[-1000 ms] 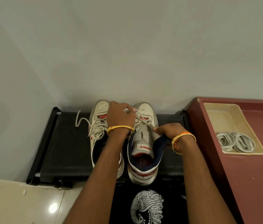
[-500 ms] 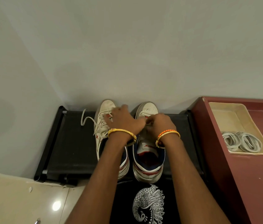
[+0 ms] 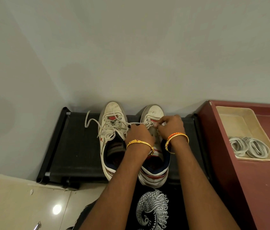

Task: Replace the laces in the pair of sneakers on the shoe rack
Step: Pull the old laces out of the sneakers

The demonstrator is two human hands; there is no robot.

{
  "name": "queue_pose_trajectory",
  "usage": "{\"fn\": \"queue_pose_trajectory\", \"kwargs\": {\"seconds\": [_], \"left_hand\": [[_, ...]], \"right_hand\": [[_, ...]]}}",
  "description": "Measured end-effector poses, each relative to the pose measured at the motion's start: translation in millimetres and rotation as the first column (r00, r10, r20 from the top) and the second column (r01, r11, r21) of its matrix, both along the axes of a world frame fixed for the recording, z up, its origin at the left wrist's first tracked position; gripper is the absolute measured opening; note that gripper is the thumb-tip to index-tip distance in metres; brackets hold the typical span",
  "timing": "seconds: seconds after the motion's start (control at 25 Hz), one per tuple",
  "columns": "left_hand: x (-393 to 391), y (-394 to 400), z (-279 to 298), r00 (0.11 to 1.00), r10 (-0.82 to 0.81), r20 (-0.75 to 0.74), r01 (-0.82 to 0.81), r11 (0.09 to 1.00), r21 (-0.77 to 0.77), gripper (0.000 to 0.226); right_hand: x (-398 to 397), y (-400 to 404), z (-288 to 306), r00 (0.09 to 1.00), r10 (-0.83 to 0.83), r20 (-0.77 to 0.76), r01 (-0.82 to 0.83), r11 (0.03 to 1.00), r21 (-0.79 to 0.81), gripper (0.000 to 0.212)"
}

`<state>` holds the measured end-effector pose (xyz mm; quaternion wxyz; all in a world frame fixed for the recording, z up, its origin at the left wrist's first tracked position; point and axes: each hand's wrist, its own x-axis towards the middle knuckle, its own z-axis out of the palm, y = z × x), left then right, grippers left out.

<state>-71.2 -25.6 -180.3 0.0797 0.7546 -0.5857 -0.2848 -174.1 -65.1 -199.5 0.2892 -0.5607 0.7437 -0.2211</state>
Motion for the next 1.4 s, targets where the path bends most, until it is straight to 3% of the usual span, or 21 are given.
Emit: {"fn": "queue_pose_trajectory", "kwargs": {"seconds": [0.12,0.24,0.28,0.36,0.44,0.52,0.6,0.68,0.76,0.84,0.96,1.08,1.16,1.28,1.32,1.4], "left_hand": [[1,1,2,1.0,0.016,0.011,-0.016,1.0,0.027,0.035],[2,1,2,1.0,0.017,-0.006,-0.016,0.999,0.031,0.033],[1,0,2,1.0,0.021,-0.016,-0.02,0.999,0.033,0.033],[1,0,2,0.999,0.035,-0.036,-0.034,0.999,0.021,0.031],[0,1,2,0.997,0.052,-0.059,-0.051,0.999,0.013,0.03],[-1,2,2,0.996,0.056,-0.066,-0.054,0.998,0.022,0.031],[-3,3,3,0.997,0.059,-0.057,-0.057,0.998,0.036,0.032],[-3,4,5,0.996,0.069,-0.059,-0.067,0.997,0.041,0.031],[-3,3,6,0.995,0.078,-0.066,-0.076,0.997,0.029,0.03],[-4,4,7,0.993,0.088,-0.074,-0.086,0.996,0.024,0.029],[-6,5,7,0.992,0.103,-0.069,-0.102,0.995,0.014,0.028],[-5,5,8,0.986,0.139,-0.09,-0.138,0.99,0.021,0.027],[-5,5,8,0.982,0.159,-0.103,-0.157,0.987,0.025,0.026],[-6,4,8,0.978,0.18,-0.109,-0.178,0.984,0.027,0.024],[-7,4,8,0.977,0.183,-0.109,-0.181,0.983,0.029,0.024],[-7,4,9,0.976,0.19,-0.108,-0.188,0.982,0.028,0.025]], "right_hand": [[-21,-4,1,0.927,-0.311,0.21,0.32,0.947,-0.008,0.01],[-38,-6,0,0.725,-0.564,0.396,0.477,0.825,0.302,0.017],[-40,-7,-2,0.722,-0.568,0.395,0.461,0.821,0.337,0.021],[-36,-9,-4,0.806,-0.46,0.373,0.384,0.885,0.261,0.021],[-27,-8,-1,0.915,-0.234,0.328,0.215,0.972,0.093,0.01],[-18,-8,1,0.976,-0.002,0.216,-0.001,1.0,0.012,0.011],[-9,-8,0,0.99,0.126,0.061,-0.132,0.987,0.093,0.018],[-4,-8,0,0.979,0.187,-0.076,-0.17,0.966,0.194,0.006],[0,-7,2,0.952,0.256,-0.169,-0.212,0.947,0.241,0.02],[4,-4,5,0.956,0.238,-0.171,-0.203,0.959,0.198,0.023],[0,-1,6,0.986,0.114,-0.12,-0.101,0.988,0.113,0.009],[-18,-1,14,0.982,-0.145,0.118,0.154,0.986,-0.071,0.005],[-39,1,24,0.875,-0.351,0.334,0.405,0.908,-0.107,0.006],[-67,5,27,0.548,-0.604,0.579,0.724,0.689,0.033,0.01],[-70,4,26,0.427,-0.619,0.659,0.742,0.657,0.136,0.009],[-61,-1,27,0.243,-0.554,0.796,0.661,0.695,0.282,0.009]]}}
